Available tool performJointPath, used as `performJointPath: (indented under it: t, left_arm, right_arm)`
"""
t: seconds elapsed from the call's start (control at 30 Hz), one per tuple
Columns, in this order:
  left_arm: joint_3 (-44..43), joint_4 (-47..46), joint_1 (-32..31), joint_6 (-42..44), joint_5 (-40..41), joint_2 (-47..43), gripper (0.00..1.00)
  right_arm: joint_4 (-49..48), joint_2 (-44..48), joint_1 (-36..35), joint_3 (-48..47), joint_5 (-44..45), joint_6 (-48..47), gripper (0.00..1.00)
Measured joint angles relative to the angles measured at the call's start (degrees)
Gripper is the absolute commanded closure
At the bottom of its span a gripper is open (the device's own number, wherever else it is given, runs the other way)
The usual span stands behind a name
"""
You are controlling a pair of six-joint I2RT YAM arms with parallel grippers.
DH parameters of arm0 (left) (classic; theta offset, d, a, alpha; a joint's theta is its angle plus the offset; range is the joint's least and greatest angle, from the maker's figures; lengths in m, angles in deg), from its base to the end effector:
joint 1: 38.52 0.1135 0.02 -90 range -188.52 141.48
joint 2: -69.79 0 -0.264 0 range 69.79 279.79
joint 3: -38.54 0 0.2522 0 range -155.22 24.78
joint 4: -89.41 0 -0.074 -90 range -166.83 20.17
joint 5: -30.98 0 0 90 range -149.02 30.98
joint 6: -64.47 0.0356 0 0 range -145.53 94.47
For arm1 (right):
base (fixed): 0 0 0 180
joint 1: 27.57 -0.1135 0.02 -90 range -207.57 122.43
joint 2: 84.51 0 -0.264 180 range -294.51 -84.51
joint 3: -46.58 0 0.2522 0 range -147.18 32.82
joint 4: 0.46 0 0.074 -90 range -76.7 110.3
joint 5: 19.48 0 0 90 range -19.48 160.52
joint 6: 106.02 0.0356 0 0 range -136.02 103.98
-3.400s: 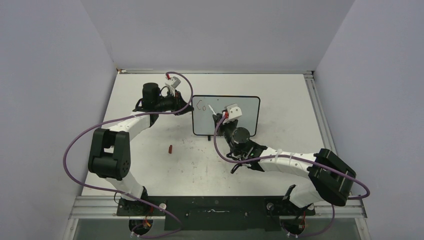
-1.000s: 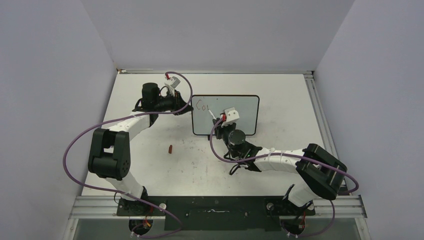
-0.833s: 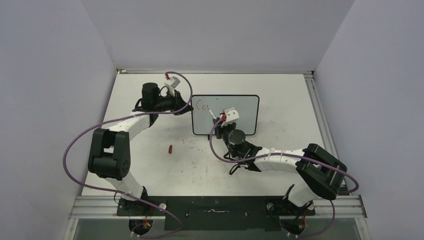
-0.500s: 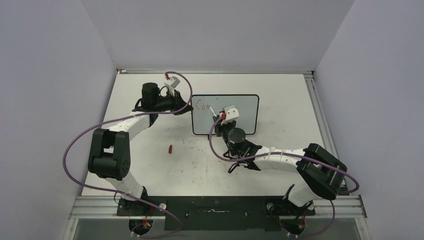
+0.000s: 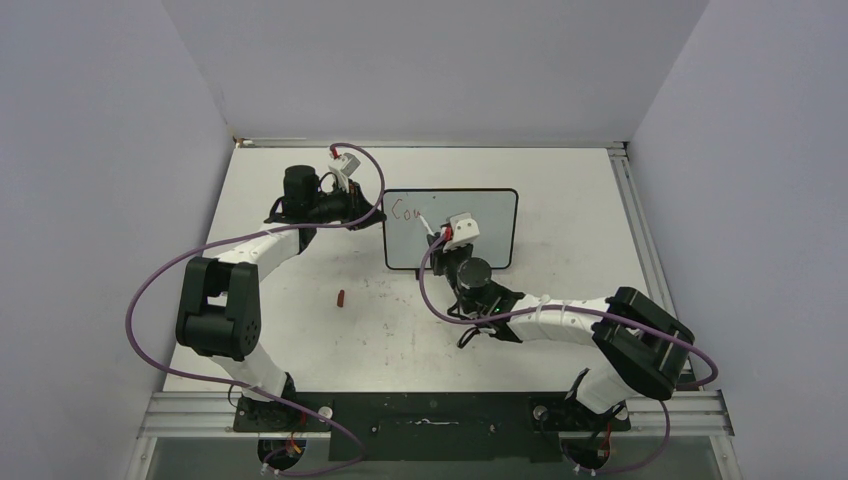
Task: Write a sentence on the whiteboard
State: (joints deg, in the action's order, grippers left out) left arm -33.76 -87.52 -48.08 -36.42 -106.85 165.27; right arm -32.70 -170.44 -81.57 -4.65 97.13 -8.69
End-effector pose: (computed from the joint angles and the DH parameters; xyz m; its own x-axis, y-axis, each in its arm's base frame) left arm 0.3554 -0.0866 0.2337 -0.5732 -0.0321 -0.8188 0.6708 0.5556 -0.4913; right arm 0.1977 0.2449 0.2287 -0.0837 0.0788 -0.9934 -0.4533 0.8847 0.1084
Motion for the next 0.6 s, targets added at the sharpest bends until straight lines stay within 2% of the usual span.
performJointPath:
  t: [0.6]
  left_arm:
    - [0.0, 0.0, 0.1, 0.0, 0.0, 0.0, 1.00]
  right_arm:
    - [0.2, 0.3, -0.5, 1.9, 1.0, 1.2, 0.95]
